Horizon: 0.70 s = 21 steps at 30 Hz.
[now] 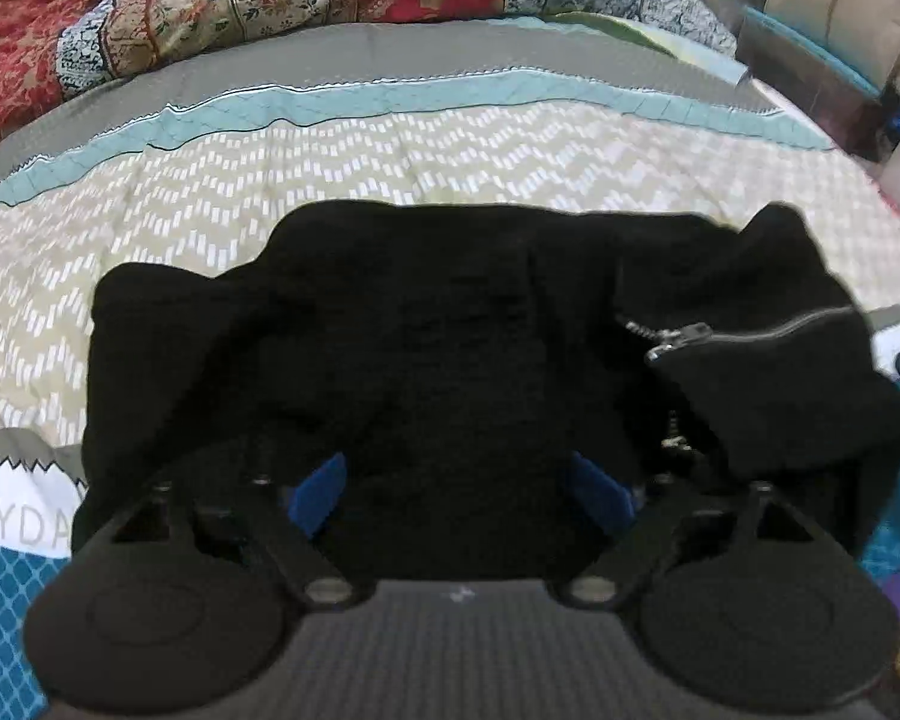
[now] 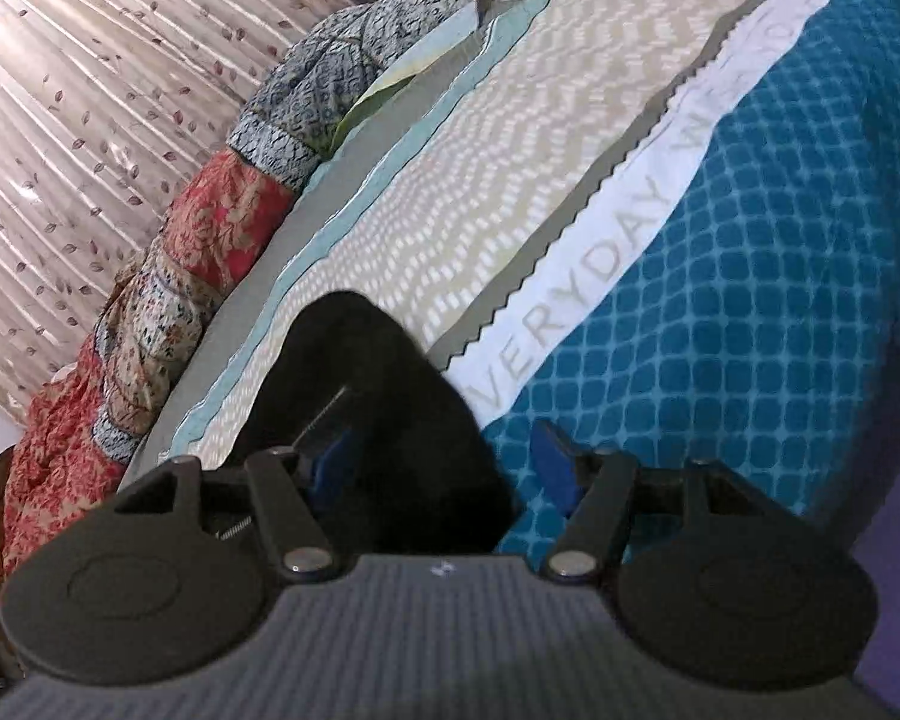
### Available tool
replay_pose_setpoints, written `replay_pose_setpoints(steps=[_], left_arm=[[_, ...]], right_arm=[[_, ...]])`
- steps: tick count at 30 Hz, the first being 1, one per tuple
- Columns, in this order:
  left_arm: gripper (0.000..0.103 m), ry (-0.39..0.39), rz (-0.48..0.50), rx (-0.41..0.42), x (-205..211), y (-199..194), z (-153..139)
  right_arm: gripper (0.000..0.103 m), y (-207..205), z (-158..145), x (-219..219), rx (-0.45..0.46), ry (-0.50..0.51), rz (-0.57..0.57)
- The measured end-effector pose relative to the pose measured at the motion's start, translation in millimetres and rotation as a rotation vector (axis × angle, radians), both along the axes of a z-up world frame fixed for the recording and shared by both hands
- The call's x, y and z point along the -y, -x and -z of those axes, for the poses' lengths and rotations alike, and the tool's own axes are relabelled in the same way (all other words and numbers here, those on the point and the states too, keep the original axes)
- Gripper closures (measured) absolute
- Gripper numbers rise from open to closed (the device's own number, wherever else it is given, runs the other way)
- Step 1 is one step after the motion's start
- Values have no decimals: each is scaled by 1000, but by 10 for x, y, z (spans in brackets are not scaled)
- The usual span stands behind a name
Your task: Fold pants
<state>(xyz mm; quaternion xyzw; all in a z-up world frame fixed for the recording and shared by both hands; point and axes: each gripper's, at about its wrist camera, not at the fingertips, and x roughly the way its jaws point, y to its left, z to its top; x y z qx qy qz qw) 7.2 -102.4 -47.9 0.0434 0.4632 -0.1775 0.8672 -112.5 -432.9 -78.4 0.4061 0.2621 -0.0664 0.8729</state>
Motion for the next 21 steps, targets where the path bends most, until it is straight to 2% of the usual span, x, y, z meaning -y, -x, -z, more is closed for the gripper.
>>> replay_pose_setpoints(steps=[1, 4, 7, 12, 13, 15, 19, 21], left_arm=[[16, -8, -6, -3, 12, -3, -3], [19, -5, -18, -29, 15, -23, -103], [23, 71, -44, -25, -129, -1, -356], [18, 220, -112, 66, -373, 7, -916], [17, 241, -99, 71, -351, -13, -997], [6, 259, -41, 72, -225, -44, -1099], [0, 233, 104, 15, 210, -143, -1090], [0, 229, 157, -44, 409, -238, -984]], right_arm=[[45, -38, -4, -45, 4, -4, -41], [84, -7, -165, -120, -5, 66, -116], [86, 54, -363, -279, 50, 156, -130], [86, 40, -682, -668, 155, 268, -237], [86, 1, -705, -785, 170, 290, -275], [86, -51, -719, -1025, 191, 338, -341], [86, -71, -726, -1419, 215, 459, -441], [86, -41, -719, -1486, 216, 469, -468]])
